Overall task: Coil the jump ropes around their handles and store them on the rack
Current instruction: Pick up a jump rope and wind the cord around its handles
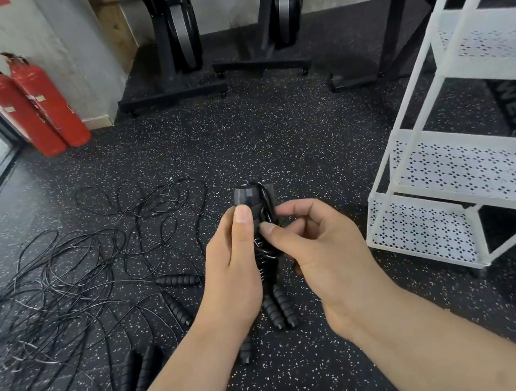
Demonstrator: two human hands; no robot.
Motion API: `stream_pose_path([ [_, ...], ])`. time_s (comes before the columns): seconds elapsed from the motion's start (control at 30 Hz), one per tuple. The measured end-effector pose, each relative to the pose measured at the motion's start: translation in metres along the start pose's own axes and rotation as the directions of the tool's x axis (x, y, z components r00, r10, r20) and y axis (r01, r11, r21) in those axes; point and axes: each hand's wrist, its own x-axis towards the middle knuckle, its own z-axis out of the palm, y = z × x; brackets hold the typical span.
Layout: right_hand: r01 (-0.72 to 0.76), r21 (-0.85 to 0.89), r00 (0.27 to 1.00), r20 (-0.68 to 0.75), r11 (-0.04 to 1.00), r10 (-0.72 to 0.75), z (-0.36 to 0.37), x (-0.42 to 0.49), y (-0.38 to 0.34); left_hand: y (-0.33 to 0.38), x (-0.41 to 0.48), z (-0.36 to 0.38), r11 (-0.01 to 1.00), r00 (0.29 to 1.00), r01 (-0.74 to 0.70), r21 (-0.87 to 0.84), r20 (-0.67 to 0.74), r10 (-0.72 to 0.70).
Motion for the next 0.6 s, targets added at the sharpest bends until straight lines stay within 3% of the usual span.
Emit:
stream_pose_path([
  [0.2,0.113,-0.166,0.993,-0.013,0.980,-0.116,0.003,0.003,0.003,0.004,0.000,0.003,1.000,1.000,0.002,-0.023,-0.016,-0.003],
  [0.37,0.225,-0.360,0.974,0.080,0.906,-0.210,0.000,0.012,-0.003,0.010,0.001,0.003,0.998,1.000,-0.008,-0.060,-0.014,0.008],
  [0.6,0.292,-0.502,0.956,0.162,0.814,-0.242,-0.008,0.019,-0.008,0.009,0.001,-0.001,0.997,0.999,0.032,-0.072,0.016,-0.031],
])
